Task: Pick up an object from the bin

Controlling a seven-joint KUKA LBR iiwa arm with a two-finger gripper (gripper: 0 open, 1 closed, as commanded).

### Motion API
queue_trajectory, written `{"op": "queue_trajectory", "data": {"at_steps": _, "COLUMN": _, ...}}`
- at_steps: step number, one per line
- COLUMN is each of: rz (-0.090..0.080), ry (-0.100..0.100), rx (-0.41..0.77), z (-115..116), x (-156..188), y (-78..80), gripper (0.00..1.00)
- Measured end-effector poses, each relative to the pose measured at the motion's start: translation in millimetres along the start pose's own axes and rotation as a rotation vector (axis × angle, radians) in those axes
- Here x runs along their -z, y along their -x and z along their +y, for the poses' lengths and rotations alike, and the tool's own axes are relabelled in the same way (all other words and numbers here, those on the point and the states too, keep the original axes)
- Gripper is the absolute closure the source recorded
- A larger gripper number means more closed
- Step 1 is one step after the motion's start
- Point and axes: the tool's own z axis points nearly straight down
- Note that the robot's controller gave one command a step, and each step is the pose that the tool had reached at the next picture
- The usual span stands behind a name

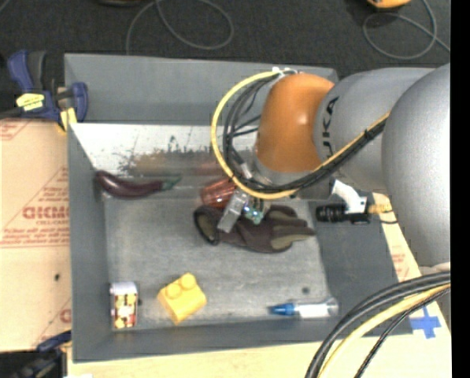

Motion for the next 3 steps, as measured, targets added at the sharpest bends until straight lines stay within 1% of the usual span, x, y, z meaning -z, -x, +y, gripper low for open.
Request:
{"op": "queue_trajectory", "data": {"at_steps": 1, "rz": -0.002, "ry": 0.004, "rx": -0.271, "z": 3.8, "x": 6.4, "y": -3.4, "gripper": 1.0}}
{"op": "queue_trajectory", "data": {"at_steps": 2, "rz": -0.004, "ry": 0.002, "rx": -0.149, "z": 9.9, "x": 6.6, "y": 5.9, "gripper": 1.0}}
{"op": "queue_trajectory", "data": {"at_steps": 3, "rz": -0.003, "ry": 0.0, "rx": 0.07, "z": 13.5, "x": 6.6, "y": -0.7, "gripper": 1.0}}
